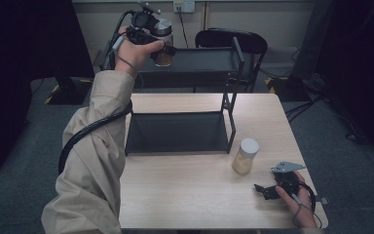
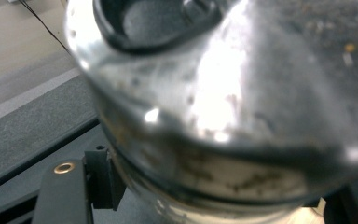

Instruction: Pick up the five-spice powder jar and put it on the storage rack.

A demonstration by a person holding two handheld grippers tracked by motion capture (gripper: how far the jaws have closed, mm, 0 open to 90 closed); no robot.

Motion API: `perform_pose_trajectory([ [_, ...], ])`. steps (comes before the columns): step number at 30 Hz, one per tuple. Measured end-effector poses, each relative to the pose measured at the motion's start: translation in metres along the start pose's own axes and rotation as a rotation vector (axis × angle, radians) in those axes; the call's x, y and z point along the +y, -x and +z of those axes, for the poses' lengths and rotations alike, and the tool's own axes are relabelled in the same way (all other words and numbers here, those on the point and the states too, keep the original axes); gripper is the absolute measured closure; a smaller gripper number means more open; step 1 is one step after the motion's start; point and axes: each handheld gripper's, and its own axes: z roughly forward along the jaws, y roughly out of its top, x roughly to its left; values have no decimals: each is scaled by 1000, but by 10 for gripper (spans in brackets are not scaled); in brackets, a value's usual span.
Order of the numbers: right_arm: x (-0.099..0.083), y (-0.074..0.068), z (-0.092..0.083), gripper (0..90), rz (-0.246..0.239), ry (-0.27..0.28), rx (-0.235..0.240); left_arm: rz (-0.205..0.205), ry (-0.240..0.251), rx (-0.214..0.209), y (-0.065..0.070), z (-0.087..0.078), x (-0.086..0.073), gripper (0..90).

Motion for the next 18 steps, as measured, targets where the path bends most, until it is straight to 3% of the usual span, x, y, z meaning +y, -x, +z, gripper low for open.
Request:
perform_pose_trajectory([
  [18,0,0,0,0,0,-1,0,-22,-19,17,-6,20,-6,296],
])
